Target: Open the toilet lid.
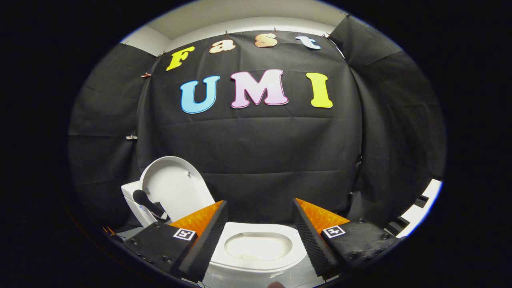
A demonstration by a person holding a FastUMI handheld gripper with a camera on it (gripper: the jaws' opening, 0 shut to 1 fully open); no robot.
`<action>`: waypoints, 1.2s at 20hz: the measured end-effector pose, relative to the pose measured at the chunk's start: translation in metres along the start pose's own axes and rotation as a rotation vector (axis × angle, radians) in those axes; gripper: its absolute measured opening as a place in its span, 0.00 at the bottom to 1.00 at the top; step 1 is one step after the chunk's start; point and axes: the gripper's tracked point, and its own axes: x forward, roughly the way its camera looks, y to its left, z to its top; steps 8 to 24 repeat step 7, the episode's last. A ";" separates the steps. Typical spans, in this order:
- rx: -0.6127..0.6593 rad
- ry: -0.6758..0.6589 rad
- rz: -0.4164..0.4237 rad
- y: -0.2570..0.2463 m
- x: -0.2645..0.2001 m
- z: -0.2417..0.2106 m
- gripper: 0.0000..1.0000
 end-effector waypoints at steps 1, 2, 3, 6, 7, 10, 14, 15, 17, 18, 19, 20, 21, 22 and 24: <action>0.000 0.001 0.000 -0.001 0.000 0.000 0.99; 0.003 0.001 -0.001 0.000 0.000 0.000 0.99; 0.007 0.001 0.000 0.000 0.000 0.000 0.99; 0.005 0.002 0.002 0.000 -0.001 0.000 0.99; 0.002 0.001 0.002 0.000 -0.001 0.000 0.99; 0.002 0.001 0.002 0.000 -0.001 0.000 0.99; 0.002 0.001 0.002 0.000 -0.001 0.000 0.99; 0.002 0.001 0.002 0.000 -0.001 0.000 0.99; 0.002 0.001 0.002 0.000 -0.001 0.000 0.99; 0.002 0.001 0.002 0.000 -0.001 0.000 0.99; 0.002 0.001 0.002 0.000 -0.001 0.000 0.99; 0.002 0.001 0.002 0.000 -0.001 0.000 0.99; 0.002 0.001 0.002 0.000 -0.001 0.000 0.99; 0.002 0.001 0.002 0.000 -0.001 0.000 0.99; 0.002 0.001 0.002 0.000 -0.001 0.000 0.99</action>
